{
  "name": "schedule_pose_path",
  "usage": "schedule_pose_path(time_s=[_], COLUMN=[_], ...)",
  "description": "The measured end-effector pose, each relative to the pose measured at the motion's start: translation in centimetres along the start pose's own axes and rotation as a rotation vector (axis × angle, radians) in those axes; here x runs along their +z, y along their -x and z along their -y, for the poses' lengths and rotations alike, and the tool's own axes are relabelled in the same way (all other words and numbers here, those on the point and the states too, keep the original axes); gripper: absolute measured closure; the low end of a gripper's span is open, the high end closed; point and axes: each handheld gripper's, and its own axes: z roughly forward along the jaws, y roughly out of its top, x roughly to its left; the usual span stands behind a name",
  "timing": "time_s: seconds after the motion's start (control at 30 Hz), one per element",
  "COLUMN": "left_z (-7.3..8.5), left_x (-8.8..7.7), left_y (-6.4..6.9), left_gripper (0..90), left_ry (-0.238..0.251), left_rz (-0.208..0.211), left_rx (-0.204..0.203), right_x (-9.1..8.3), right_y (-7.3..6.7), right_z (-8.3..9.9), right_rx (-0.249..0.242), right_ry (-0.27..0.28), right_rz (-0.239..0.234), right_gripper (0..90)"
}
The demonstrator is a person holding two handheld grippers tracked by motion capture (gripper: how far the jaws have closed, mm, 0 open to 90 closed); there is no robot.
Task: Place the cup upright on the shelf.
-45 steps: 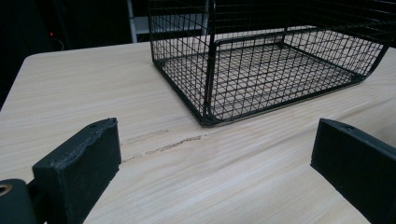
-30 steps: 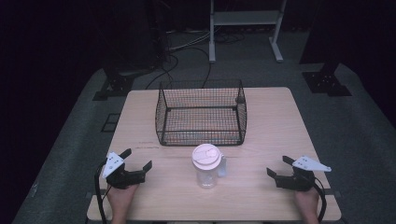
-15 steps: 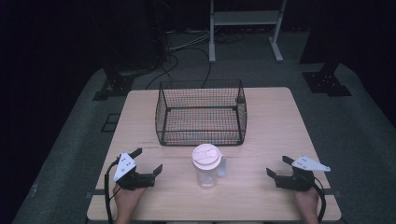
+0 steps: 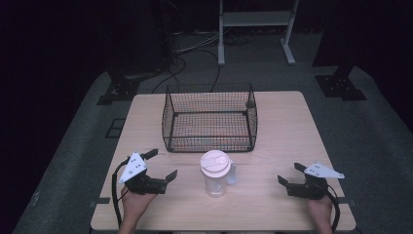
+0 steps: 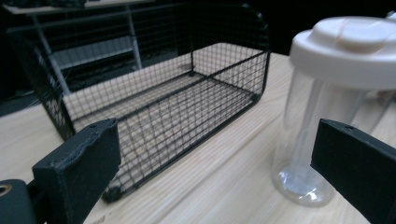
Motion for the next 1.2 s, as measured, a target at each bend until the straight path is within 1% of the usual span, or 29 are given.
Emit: schedule_pose_path(time_s=[0.03,0.1,0.13,0.17,0.2,0.3,0.33,0.37,0.4,0.47,0.5,0.53,0.63,0.7,0.77,0.83,0.9,1.0,1.03,1.1,1.17,1.2], left_z=[-0.3,-1.0,-1.3,-1.7,-1.7,-2.6,-3.1,-3.1,-3.4,-3.9,-4.3,-4.3,-5.0,-5.4,-5.8,-6.1,-6.4,-6.8,-7.0,-7.2,-7.5,-7.6], left_x=[-0.1,-0.3,-0.4,-0.6,-0.6,-0.7,-0.7,-0.7,-0.8,-0.8,-0.9,-0.9,-1.0,-1.0,-1.0,-0.9,-0.8,-0.5,-0.3,-0.1,0.3,0.5], left_y=[0.1,0.1,0.2,0.3,0.3,0.5,0.6,0.6,0.6,0.7,0.7,0.7,1.0,1.1,1.3,1.5,1.6,1.9,2.1,2.2,2.5,2.7], left_gripper=[0.7,0.7,0.7,0.7,0.7,0.7,0.7,0.7,0.7,0.7,0.7,0.7,0.7,0.7,0.7,0.7,0.7,0.6,0.6,0.6,0.6,0.7], left_ry=[0.004,-0.004,0.002,0.0,0.0,-0.021,-0.024,-0.024,-0.028,-0.033,-0.032,-0.032,-0.04,-0.052,-0.062,-0.073,-0.084,-0.093,-0.105,-0.11,-0.127,-0.13], left_rz=[0.011,0.024,0.033,0.055,0.055,0.096,0.119,0.119,0.134,0.146,0.16,0.16,0.183,0.201,0.213,0.231,0.241,0.26,0.274,0.277,0.286,0.291], left_rx=[0.0,0.011,0.011,0.017,0.017,0.021,0.026,0.026,0.028,0.03,0.036,0.036,0.049,0.054,0.067,0.069,0.079,0.081,0.092,0.094,0.108,0.109], right_x=[0.0,0.0,0.0,0.0,0.0,0.0,0.0,0.0,0.0,0.0,0.0,0.0,0.0,0.0,0.0,0.0,0.0,0.0,0.0,0.0,-0.1,-0.1], right_y=[0.0,0.0,0.0,0.0,0.0,0.1,0.1,0.1,0.1,0.1,0.1,0.1,0.1,0.1,0.1,0.1,0.1,0.2,0.2,0.2,0.2,0.2], right_z=[0.0,0.0,0.0,0.0,0.0,0.0,0.0,0.0,0.0,0.0,0.0,0.0,0.0,0.0,0.0,0.0,0.0,0.0,0.0,0.0,0.0,0.0], right_rx=[-0.001,-0.001,0.0,-0.001,-0.001,0.003,0.002,0.002,0.002,0.003,0.003,0.003,0.003,0.004,0.004,0.003,0.003,0.002,0.003,0.003,0.002,0.002], right_ry=[0.0,0.001,0.001,0.001,0.001,0.001,0.001,0.001,0.001,0.001,0.002,0.002,0.002,0.002,0.003,0.003,0.004,0.004,0.004,0.004,0.004,0.003], right_rz=[0.0,-0.001,-0.001,-0.002,-0.002,-0.005,-0.005,-0.005,-0.006,-0.006,-0.007,-0.007,-0.009,-0.01,-0.012,-0.013,-0.015,-0.016,-0.017,-0.018,-0.019,-0.02], right_gripper=[12.9,12.9,12.9,12.9,12.9,12.9,12.9,12.9,12.9,12.9,12.9,12.9,12.9,12.9,12.9,12.9,12.9,12.9,12.9,12.9,12.9,12.9])
